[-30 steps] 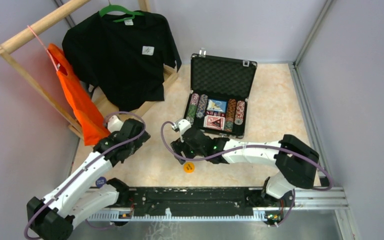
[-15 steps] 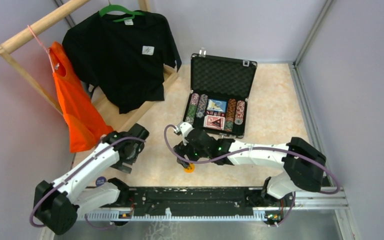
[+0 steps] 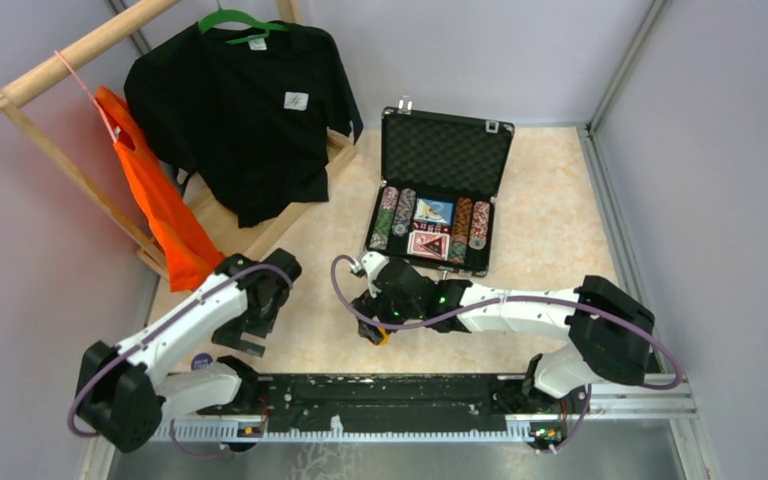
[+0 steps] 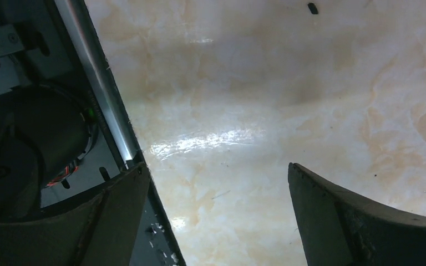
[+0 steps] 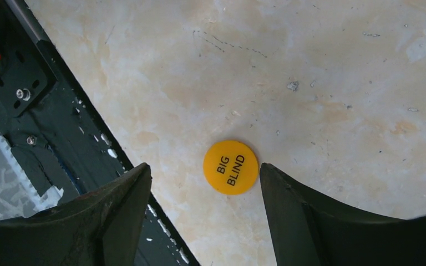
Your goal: Pack up texas hold em set
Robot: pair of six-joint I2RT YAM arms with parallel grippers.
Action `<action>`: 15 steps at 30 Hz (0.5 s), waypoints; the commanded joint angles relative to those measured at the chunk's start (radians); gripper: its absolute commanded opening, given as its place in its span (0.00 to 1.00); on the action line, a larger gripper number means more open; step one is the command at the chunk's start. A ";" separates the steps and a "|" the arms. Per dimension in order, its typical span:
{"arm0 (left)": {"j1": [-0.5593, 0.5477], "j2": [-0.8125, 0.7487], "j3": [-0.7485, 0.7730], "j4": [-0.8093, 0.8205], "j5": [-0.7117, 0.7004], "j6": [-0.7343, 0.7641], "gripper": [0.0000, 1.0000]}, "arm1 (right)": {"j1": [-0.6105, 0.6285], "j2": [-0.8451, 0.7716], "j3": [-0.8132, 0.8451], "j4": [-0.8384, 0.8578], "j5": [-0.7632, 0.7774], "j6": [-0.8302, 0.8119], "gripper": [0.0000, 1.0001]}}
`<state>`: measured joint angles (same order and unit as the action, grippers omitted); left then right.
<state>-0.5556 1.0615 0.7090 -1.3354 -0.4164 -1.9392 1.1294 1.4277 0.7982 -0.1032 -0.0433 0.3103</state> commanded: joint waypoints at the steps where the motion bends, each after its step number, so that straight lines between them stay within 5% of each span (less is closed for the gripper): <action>1: -0.003 0.105 0.121 -0.079 -0.004 0.127 0.99 | -0.002 -0.002 0.019 0.015 0.009 0.006 0.73; 4: -0.004 0.117 0.146 -0.079 0.028 0.186 0.99 | -0.039 0.033 0.059 0.044 0.015 0.023 0.73; 8: -0.003 0.032 0.131 -0.080 0.031 0.248 0.99 | -0.147 0.123 0.145 0.165 -0.186 0.112 0.73; 15: 0.008 -0.094 0.081 -0.081 -0.078 0.346 0.99 | -0.154 0.330 0.332 0.134 -0.279 0.130 0.73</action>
<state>-0.5537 0.9993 0.8211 -1.3586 -0.4210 -1.6611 0.9653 1.6897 1.0378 -0.0113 -0.2119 0.4080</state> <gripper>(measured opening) 0.990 0.734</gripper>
